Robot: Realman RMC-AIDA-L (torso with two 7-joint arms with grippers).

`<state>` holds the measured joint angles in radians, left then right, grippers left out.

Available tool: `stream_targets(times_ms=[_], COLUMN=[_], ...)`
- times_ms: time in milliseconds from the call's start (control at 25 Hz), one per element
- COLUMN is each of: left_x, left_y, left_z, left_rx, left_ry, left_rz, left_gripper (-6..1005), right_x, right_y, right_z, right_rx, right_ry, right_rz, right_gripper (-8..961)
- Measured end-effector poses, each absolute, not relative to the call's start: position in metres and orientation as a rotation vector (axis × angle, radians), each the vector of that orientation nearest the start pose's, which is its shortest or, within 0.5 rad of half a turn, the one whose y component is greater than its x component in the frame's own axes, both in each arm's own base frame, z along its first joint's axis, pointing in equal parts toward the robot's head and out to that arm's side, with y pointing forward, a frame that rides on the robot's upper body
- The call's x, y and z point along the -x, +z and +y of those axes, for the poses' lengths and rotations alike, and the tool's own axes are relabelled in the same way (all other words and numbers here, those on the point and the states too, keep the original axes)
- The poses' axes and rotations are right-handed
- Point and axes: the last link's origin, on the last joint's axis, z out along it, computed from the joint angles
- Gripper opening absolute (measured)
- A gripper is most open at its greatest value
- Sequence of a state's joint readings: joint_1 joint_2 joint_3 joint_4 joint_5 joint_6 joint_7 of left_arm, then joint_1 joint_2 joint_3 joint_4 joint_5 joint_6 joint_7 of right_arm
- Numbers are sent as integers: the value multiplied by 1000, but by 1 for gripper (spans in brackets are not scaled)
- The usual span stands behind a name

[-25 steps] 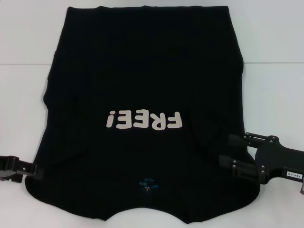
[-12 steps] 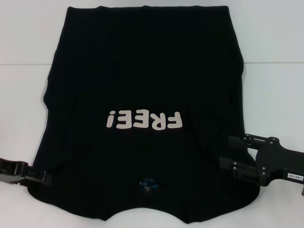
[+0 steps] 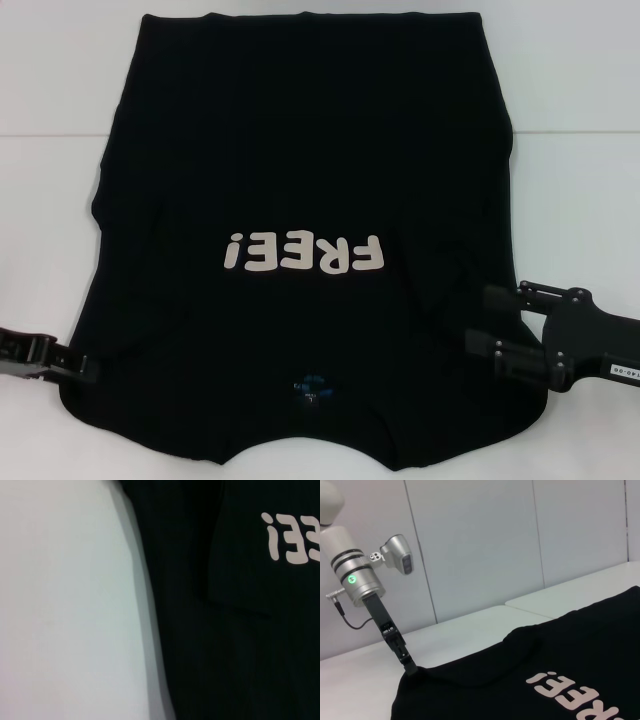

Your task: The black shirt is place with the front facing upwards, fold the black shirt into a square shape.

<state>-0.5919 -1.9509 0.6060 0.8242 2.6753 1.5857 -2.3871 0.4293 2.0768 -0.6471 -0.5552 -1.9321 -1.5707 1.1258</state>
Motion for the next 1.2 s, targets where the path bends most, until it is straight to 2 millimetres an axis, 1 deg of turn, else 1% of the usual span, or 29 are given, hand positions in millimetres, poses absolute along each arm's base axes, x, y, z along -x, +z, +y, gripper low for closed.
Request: stream_targets(times_ms=[120, 320, 440, 680, 880, 1000, 1120, 1200], left_x=[336, 336, 336, 336, 333, 331, 331, 331], left_y=[75, 73, 73, 71, 68, 69, 70, 70], left_z=[332, 333, 333, 332, 331, 332, 332, 333], left_rx=[2191, 2196, 2196, 2210, 2236, 2247, 2243, 2238], left_ry=[126, 166, 170, 175, 171, 154, 151, 156], left_rz=[-1776, -1759, -1750, -1737, -1728, -1727, -1722, -1726], left_gripper=[705, 486, 282, 63, 45, 34, 27, 27], right_x=[-293, -291, -291, -290, -291, -293, -294, -296], right_y=[-6, -6, -5, -5, -2, 5, 23, 42], right_z=[297, 299, 298, 298, 300, 302, 307, 315], right_rx=[2637, 2637, 2639, 2639, 2630, 2620, 2597, 2567], right_ry=[773, 779, 784, 789, 794, 800, 807, 780], right_rz=[515, 508, 505, 504, 540, 598, 717, 873], right_gripper=[682, 682, 681, 682, 683, 682, 681, 680])
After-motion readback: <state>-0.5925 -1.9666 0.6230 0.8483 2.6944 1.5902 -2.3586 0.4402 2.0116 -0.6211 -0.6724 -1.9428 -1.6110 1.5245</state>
